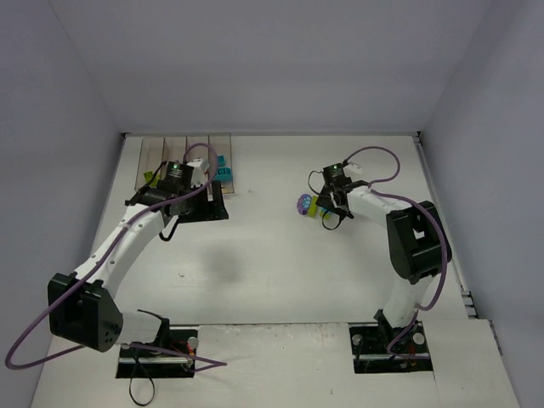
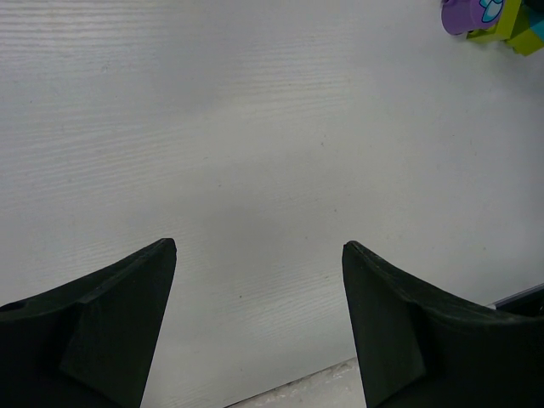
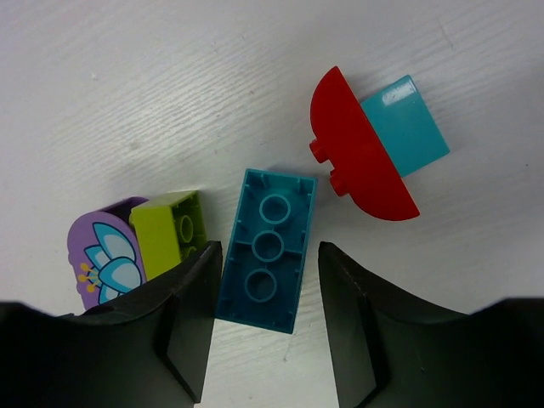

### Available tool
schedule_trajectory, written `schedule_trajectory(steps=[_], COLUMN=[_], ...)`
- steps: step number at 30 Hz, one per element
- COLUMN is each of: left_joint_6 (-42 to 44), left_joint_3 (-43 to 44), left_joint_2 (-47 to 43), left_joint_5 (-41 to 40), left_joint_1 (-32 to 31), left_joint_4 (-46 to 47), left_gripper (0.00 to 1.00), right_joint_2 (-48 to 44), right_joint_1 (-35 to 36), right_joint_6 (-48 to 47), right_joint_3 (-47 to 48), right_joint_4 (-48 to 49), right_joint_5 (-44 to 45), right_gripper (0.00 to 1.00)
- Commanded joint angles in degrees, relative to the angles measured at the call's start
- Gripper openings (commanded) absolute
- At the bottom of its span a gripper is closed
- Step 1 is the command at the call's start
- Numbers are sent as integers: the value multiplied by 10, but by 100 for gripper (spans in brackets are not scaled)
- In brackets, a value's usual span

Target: Sort the legos into containers by color

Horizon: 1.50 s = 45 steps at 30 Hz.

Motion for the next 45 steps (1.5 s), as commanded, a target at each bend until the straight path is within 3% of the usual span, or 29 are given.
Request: schedule_trajectory(steps=[1,3,7,12,15,18,24,32,39,45], left_joint_6=[-5,-6,-5,-5,-6,-11,-62,-108,-141,-154], left_joint_3=[28,29,33,40,46,46,15,2,-16,-25], left_joint_2=[-2,-1,1,5,5,-2,-15,-25,-22,-30], left_joint_5=[-1,-1,-1,9,19,46,148,198,255,275], left_joint_1=[-3,-4,-4,-3,-6,-10,-12,-19,-19,-19], left_joint_4=[23,24,23,24,29,55,153,259,382,459], left_gripper=[72,72,72,73,72,72,72,72,72,72], right_joint_2=[0,-2,-15,-41,-68,-138,-208,-207,-169,-149], right_joint_1=[1,1,1,9,11,10,9,10,14,19], right_joint_6=[6,5,-8,-61,-98,-121,-142,-72,5,28], right_joint_3=[11,9,14,29,22,-18,-60,-80,-84,-58], right_joint_4=[-11,-11,-12,-7,13,114,266,438,615,672], right_joint_5=[19,22,25,19,-2,-74,-294,-520,-640,-697], right_gripper=[45,38,13,0,0,0,0,0,0,0])
